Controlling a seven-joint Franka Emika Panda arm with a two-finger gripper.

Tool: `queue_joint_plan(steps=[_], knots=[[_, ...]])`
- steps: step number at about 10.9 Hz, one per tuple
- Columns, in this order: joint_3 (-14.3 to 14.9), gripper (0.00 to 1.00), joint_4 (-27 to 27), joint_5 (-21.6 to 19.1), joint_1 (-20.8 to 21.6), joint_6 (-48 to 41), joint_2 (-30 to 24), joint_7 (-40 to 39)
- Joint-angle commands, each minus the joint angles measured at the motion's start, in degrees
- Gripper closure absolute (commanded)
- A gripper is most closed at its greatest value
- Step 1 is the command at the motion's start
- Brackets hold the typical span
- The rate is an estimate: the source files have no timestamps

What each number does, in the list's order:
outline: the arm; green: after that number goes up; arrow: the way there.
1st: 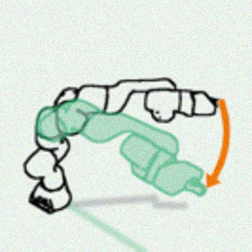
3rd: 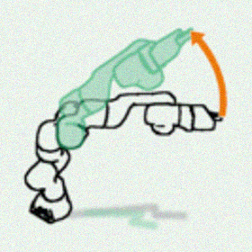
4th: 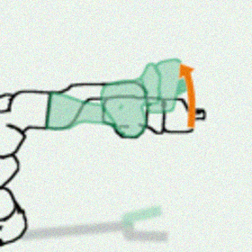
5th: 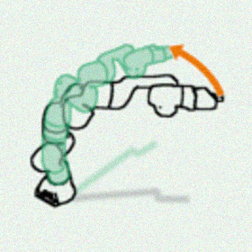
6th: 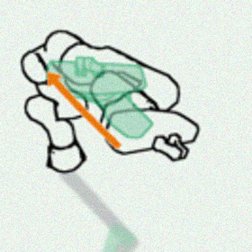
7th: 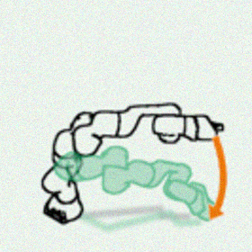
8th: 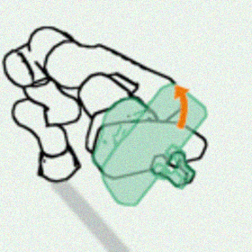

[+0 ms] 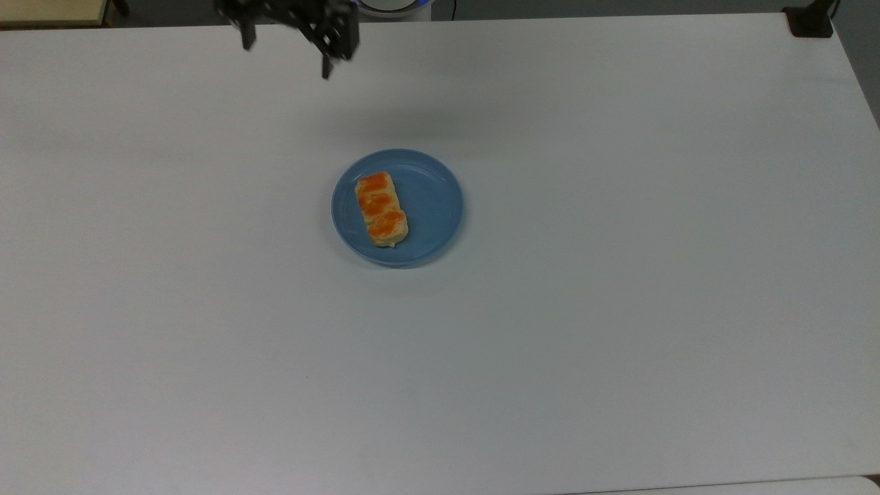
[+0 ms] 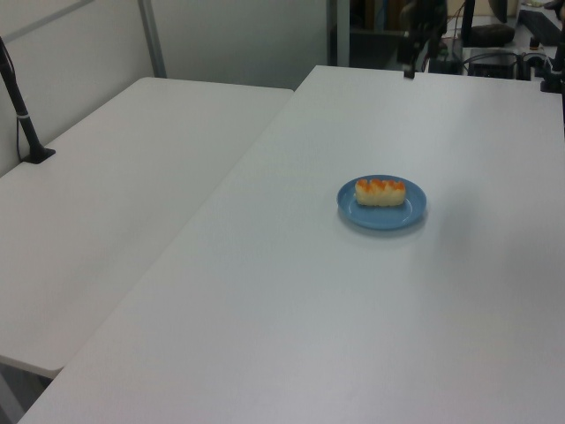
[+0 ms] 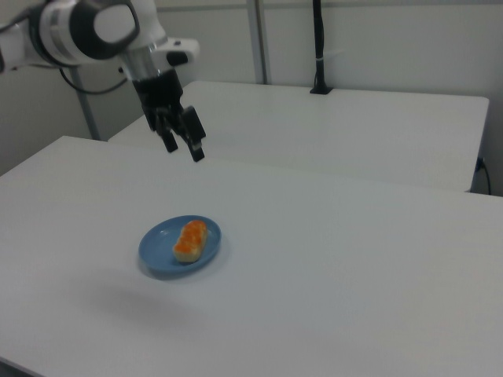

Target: Put the bread onto the plate

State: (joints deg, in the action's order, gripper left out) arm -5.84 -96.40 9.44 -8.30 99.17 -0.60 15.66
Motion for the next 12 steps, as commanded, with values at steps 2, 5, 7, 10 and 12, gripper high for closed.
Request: queue_joint_plan(steps=[2, 5, 7, 10, 12], knots=[[13.38, 0.0, -1.34, -2.06, 11.0, -0.64, -5.91, -1.86], [14.27, 0.0, -0.38, -3.02, 9.62, -0.64, -5.99, -15.17], [15.68, 0.0, -0.46, -5.39, 9.44, -0.82, -5.82, -18.56], [15.08, 0.0, -0.63, -5.58, 10.14, -5.03, -5.38, -17.69], [14.81, 0.0, -0.81, -8.89, 10.14, -3.99, -3.72, -17.25]])
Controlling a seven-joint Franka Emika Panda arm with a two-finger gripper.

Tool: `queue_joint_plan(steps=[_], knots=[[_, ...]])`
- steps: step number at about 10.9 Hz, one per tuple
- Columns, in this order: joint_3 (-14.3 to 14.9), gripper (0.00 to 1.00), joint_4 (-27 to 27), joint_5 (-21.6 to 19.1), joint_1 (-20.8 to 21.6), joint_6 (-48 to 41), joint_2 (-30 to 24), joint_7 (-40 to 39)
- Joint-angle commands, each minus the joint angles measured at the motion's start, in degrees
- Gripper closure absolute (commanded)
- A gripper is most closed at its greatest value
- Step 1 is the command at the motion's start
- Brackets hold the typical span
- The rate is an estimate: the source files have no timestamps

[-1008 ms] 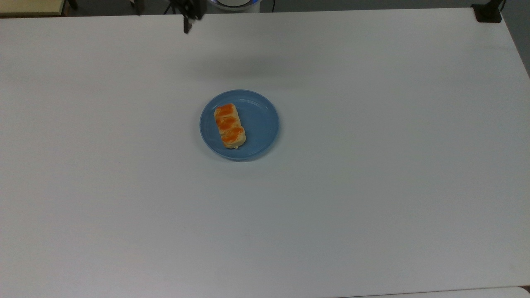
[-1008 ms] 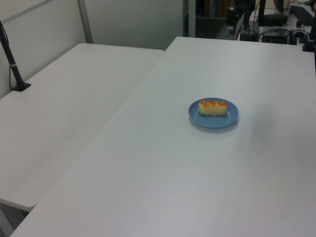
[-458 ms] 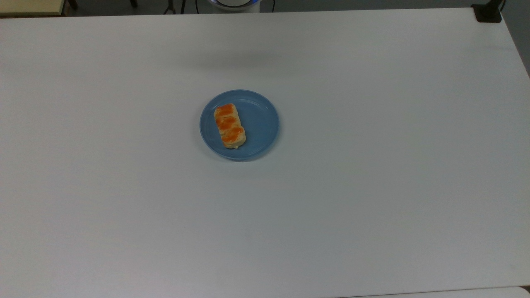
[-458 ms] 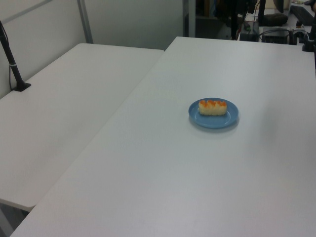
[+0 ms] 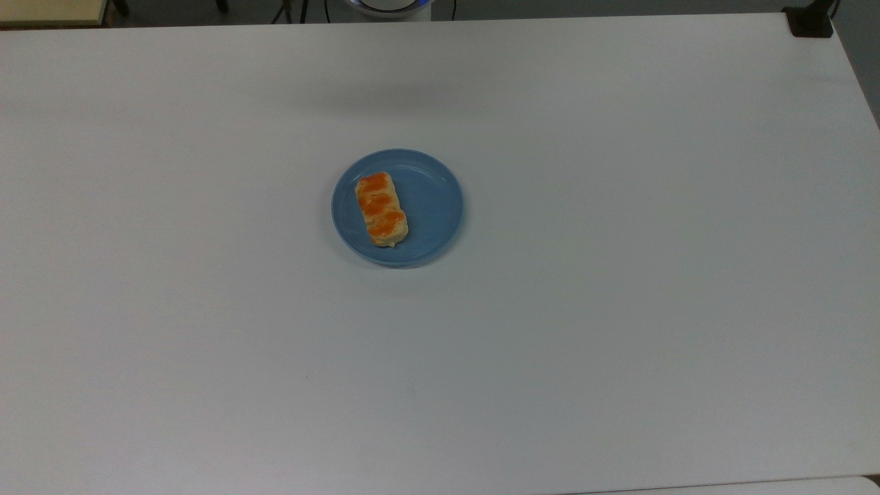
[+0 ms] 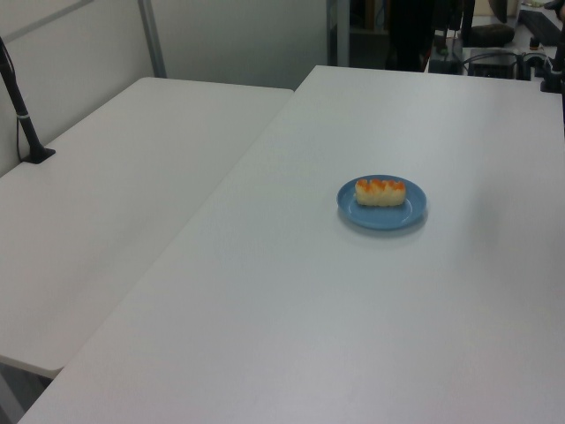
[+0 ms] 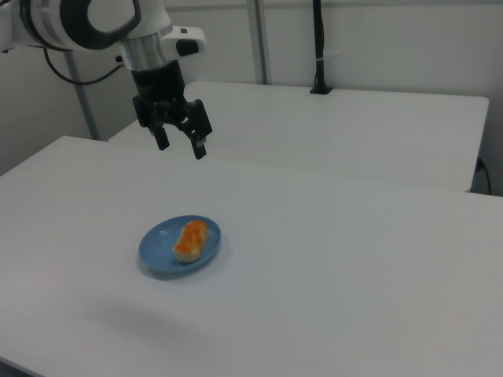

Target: Put the bread onto the plate

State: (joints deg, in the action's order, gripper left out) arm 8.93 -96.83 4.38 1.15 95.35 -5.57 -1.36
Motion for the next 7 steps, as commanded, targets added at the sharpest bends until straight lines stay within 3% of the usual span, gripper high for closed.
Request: queue_joint_plan(steps=[1, 7], knots=[[-0.05, 0.0, -0.47, -4.98, 0.7, 0.36, 1.61, -0.74], [-2.51, 0.0, -0.03, -6.57, 0.43, 0.19, 2.76, -8.11]])
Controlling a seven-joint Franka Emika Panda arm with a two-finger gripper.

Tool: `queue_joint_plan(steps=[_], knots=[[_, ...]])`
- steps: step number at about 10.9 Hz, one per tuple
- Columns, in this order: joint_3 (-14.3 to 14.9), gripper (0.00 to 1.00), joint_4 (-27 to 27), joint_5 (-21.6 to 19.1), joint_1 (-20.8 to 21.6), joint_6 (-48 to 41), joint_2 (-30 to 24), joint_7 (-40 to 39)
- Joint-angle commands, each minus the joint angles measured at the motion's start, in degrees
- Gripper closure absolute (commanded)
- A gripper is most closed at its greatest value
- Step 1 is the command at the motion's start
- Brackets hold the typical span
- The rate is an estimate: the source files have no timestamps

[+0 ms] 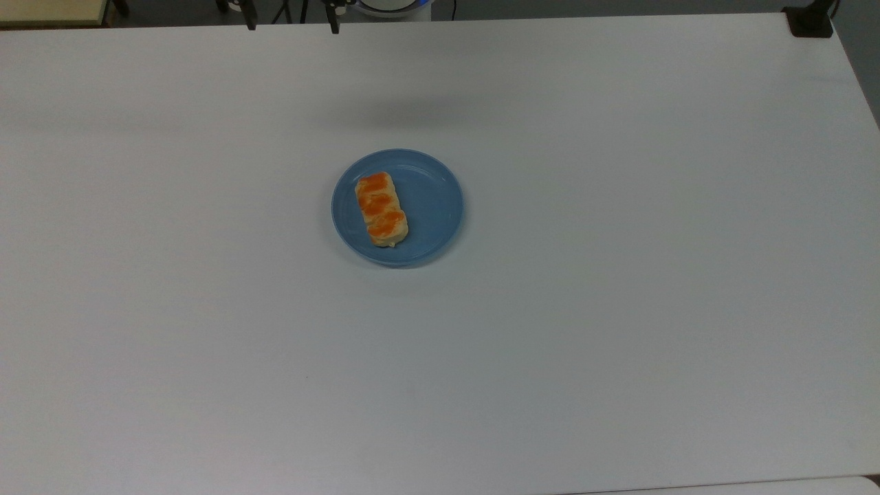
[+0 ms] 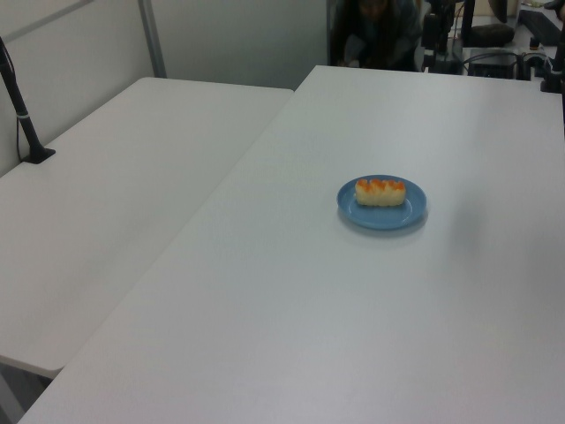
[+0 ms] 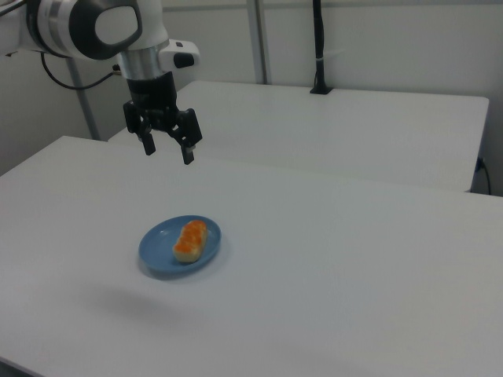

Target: Put the bread onto the plate

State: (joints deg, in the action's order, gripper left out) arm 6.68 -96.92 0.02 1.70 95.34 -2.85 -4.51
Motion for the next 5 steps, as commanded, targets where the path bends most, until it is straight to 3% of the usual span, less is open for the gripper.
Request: queue_joint_plan(steps=[1, 5], knots=[[-0.35, 0.0, 0.06, -2.31, 0.06, 0.11, 0.13, -4.9], [-0.26, 0.0, 0.24, -2.39, 0.06, 0.19, 0.04, -4.2]])
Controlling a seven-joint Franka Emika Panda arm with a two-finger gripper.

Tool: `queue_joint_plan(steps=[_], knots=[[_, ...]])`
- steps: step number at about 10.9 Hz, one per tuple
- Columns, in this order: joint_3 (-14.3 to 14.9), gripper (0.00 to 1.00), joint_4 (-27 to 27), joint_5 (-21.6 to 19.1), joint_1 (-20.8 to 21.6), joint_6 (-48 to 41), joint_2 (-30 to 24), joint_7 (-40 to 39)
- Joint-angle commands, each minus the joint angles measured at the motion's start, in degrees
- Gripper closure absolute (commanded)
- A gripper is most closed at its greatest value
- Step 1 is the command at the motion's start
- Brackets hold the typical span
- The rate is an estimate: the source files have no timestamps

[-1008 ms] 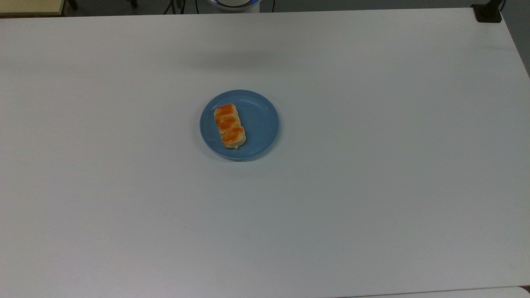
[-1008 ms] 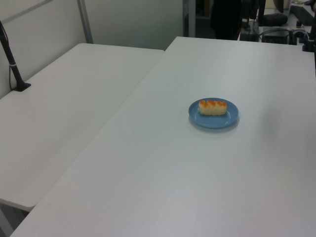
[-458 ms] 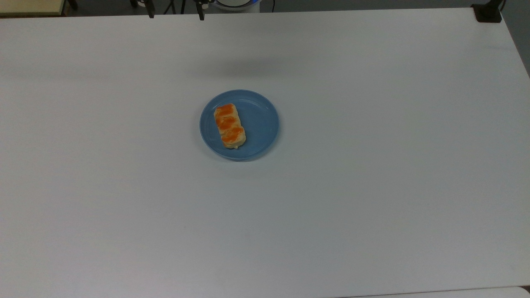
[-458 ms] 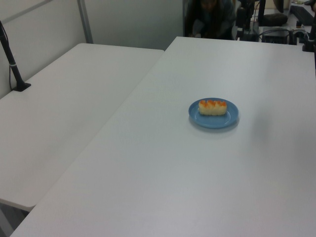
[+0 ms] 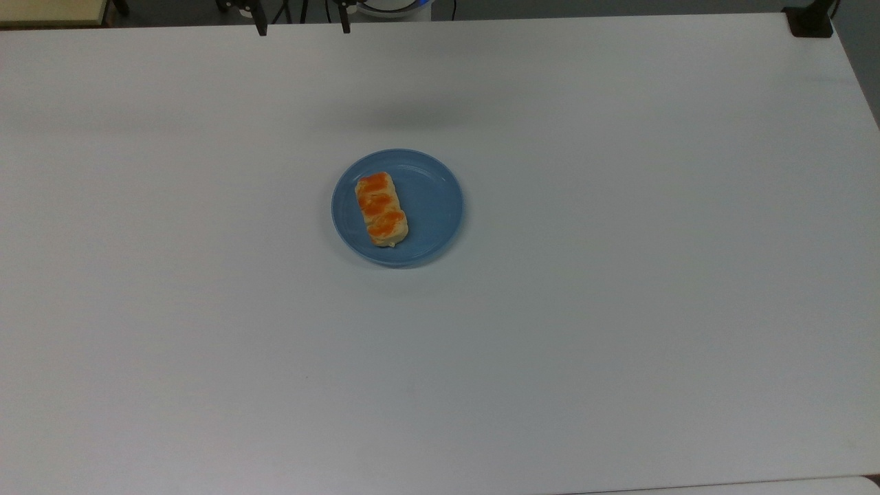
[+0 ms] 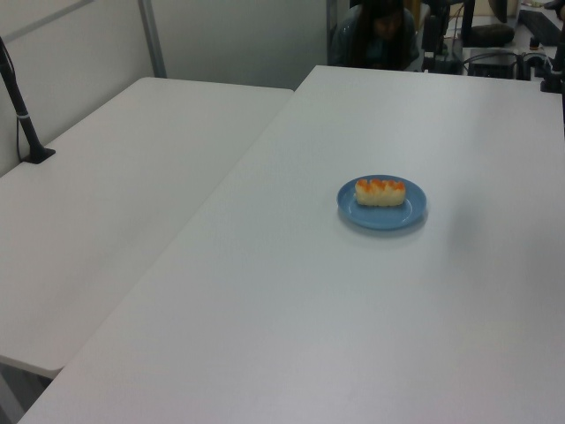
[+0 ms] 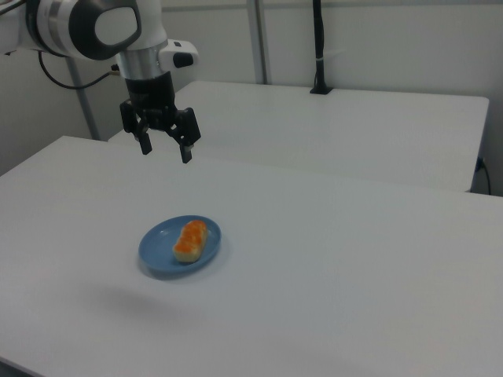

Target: Put the bread onto the plate

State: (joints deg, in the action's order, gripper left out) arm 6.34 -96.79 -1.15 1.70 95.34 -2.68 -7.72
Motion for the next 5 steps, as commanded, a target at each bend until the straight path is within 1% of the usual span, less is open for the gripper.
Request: queue_joint_plan(steps=[1, 5], knots=[[0.08, 0.0, 0.11, -1.22, -0.03, 0.28, -0.13, -1.07], [0.08, 0.0, 0.9, -1.14, -0.12, 0.37, 0.4, -1.16]])
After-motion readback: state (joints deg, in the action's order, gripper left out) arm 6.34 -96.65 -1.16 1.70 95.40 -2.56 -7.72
